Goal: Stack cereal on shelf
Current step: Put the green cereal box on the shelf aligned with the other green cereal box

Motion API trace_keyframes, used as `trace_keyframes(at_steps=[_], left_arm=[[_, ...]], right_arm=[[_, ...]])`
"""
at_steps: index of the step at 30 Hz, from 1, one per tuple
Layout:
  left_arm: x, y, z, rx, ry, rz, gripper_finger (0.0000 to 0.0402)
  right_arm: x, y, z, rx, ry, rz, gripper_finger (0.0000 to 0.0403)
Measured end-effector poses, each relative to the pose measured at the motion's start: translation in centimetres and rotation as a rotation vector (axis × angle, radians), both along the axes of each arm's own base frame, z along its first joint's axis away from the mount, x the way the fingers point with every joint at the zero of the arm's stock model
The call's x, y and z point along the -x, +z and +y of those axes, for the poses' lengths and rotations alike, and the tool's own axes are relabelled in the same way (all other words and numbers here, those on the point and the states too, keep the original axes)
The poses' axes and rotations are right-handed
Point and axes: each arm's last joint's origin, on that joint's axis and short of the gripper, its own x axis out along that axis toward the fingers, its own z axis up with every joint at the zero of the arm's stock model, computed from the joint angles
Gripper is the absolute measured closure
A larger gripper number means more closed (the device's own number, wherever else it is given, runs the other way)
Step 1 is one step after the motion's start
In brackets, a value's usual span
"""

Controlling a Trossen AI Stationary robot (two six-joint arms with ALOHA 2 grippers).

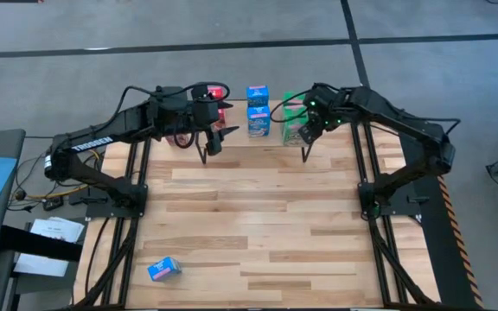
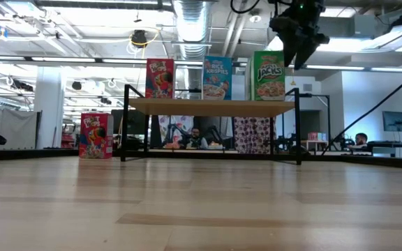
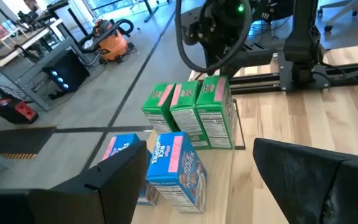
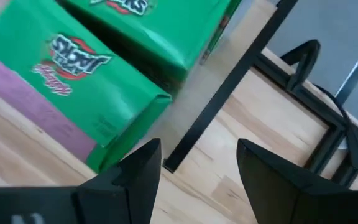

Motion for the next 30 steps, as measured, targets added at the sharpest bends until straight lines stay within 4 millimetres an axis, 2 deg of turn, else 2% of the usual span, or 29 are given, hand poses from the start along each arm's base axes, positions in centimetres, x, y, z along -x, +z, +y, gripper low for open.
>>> trace_keyframes(at_steps=[9, 16, 20, 24, 27, 30], left_arm=[[0.0, 0.0, 0.0, -0.002, 0.005, 0.004, 0.0116], [0.0, -0.1, 0.0, -0.002, 0.005, 0.006, 0.0116], [0.0, -0.1, 0.1, -0.005, 0.019, 0.008, 0.0116], [0.0, -0.1, 0.1, -0.007, 0.023, 0.008, 0.0116], [0.0, -0.1, 0.1, -0.007, 0.023, 0.008, 0.0116], [0.0, -0.1, 0.1, -0.006, 0.023, 0.007, 0.0116]], right_arm=[[0.8, -0.1, -0.1, -0.015, -0.020, 0.065, 0.0168], [2.2, 1.7, 1.6, -0.026, 0.054, 0.132, 0.0168], [3.5, 3.2, 3.2, 0.021, 0.097, 0.052, 0.0168], [4.8, 4.5, 4.3, 0.104, 0.116, -0.105, 0.0168], [5.4, 4.1, 4.9, 0.141, 0.118, -0.202, 0.0168], [5.9, 2.6, 5.3, 0.142, 0.112, -0.253, 0.0168]])
